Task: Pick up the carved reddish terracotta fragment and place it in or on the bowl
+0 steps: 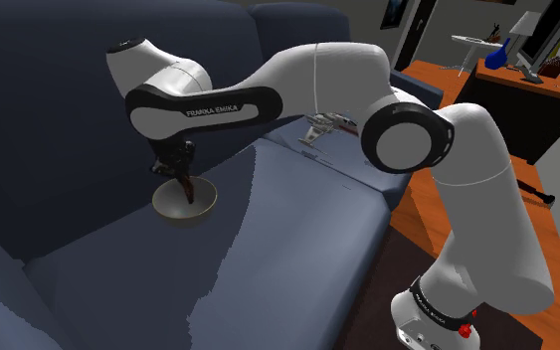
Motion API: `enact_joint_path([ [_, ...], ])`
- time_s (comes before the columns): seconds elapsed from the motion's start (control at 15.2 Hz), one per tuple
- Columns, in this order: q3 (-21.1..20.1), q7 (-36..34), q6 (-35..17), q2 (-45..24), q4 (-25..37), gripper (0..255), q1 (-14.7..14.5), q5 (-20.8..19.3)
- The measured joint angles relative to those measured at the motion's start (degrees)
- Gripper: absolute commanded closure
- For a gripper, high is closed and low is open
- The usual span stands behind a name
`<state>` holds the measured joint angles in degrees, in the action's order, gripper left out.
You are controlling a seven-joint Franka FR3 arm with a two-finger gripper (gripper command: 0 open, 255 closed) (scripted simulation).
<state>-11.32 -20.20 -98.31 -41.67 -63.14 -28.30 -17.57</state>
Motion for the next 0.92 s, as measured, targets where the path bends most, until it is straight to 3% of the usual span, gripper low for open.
enact_joint_path([
  [0.2,-0.07,0.04,0.54,-0.46,0.86,255,-0.06,-0.10],
  [0.26,-0.11,0.06,0.40,-0.40,0.74,0,0.01,-0.12],
  [0.66,-0.22,0.03,-1.23,-0.11,0.73,0,0.00,-0.17],
  [0.79,-0.23,0.41,0.92,-0.27,3.11,0,-0.31,-0.08],
  [0.92,-0.13,1.02,5.54,-2.11,9.78,0,-1.50,-0.10],
])
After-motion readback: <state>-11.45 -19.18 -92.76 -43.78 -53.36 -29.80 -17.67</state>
